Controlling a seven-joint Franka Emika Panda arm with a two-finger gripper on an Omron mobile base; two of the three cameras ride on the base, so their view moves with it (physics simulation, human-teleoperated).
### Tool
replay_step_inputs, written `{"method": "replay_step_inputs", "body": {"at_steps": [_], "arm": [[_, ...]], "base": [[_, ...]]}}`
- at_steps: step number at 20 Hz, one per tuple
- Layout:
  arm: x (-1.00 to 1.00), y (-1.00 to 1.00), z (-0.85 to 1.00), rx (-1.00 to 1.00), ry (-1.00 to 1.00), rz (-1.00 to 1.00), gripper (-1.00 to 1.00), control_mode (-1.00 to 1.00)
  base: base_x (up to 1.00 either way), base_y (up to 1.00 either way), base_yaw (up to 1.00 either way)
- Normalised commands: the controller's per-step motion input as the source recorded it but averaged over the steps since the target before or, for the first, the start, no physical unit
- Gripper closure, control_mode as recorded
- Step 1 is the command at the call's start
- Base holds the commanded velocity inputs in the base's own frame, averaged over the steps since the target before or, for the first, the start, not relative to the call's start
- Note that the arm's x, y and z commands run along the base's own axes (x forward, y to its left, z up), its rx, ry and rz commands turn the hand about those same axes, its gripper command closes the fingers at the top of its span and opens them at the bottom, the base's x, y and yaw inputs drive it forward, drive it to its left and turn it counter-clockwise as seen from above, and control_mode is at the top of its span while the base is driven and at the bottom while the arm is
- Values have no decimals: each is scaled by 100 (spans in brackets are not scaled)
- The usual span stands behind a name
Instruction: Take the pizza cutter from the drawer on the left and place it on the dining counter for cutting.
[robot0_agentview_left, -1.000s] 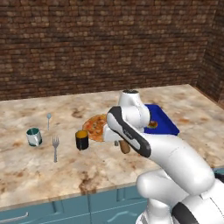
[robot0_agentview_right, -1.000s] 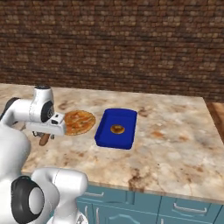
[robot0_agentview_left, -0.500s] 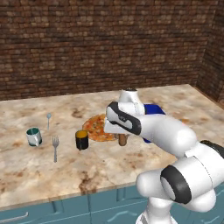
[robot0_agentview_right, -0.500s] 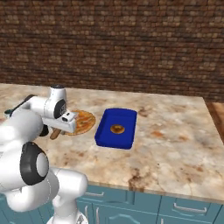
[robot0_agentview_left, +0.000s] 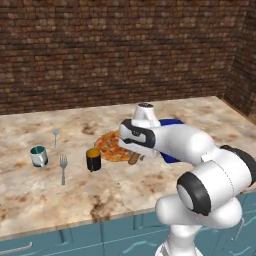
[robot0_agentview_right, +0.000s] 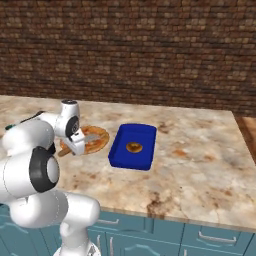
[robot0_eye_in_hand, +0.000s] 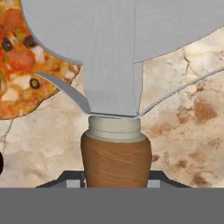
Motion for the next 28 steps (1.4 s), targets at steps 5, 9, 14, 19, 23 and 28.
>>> {"method": "replay_step_inputs", "body": {"at_steps": [5,9,14,19,23,28], "arm": [[1,-2,-10,0,17,-31,100,-100],[-2,-6,-7,0,24,-14,100,-100],[0,0,-23,0,11,-5,100,-100],[1,0,-35,-4,4,-7,100,-100],[9,1,-32,-11,0,-6,100,-100],[18,4,-12,-11,-1,-4,100,-100]], "base": [[0,0,0],[0,0,0],[0,0,0],[0,0,0],[0,0,0],[0,0,0]]}}
